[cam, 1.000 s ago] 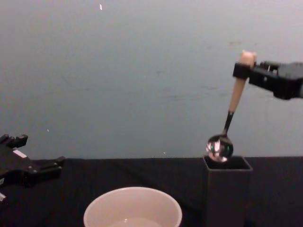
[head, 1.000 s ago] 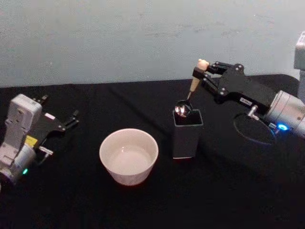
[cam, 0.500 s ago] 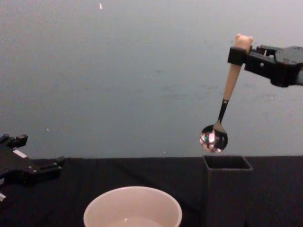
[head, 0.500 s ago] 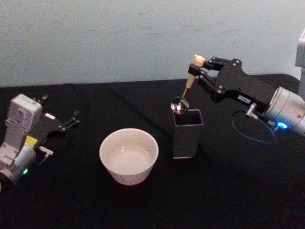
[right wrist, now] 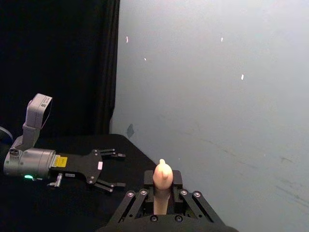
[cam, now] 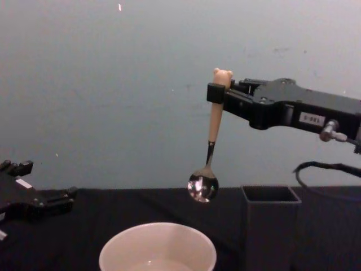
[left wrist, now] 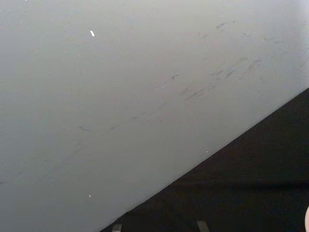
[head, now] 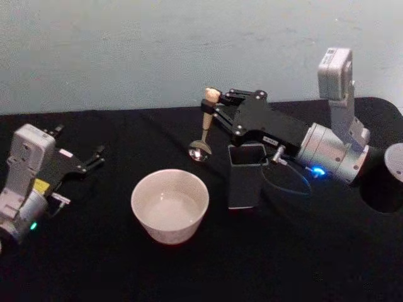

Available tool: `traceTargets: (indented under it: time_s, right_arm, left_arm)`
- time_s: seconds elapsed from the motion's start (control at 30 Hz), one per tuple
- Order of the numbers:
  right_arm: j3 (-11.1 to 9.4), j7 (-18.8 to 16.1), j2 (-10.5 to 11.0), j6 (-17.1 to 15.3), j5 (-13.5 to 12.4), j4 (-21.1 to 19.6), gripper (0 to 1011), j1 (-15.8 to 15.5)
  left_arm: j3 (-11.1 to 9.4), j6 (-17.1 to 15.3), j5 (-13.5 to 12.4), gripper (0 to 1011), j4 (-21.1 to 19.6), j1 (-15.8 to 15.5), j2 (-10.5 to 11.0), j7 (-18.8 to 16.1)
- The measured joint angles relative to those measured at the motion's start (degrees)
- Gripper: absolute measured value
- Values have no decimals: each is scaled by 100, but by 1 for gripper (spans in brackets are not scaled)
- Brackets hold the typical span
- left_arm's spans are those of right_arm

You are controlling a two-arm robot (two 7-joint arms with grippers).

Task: Pick up the stirring spoon with one hand, stir inside the cup, then place it back in its original position.

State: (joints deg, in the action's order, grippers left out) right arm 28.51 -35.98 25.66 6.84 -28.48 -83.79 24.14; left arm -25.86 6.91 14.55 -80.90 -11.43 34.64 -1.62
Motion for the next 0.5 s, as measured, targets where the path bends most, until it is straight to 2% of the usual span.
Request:
traceTargets:
  time_s: [0.2,0.5]
  right_arm:
    - [63,-8,-62,-27,52,46,210,1]
    - [232,107,-177,-36,339,77,210,-74]
  left_arm:
    - [0,0,0,1001,0,0,0,0]
    - [0,0,0,1001,0,0,0,0]
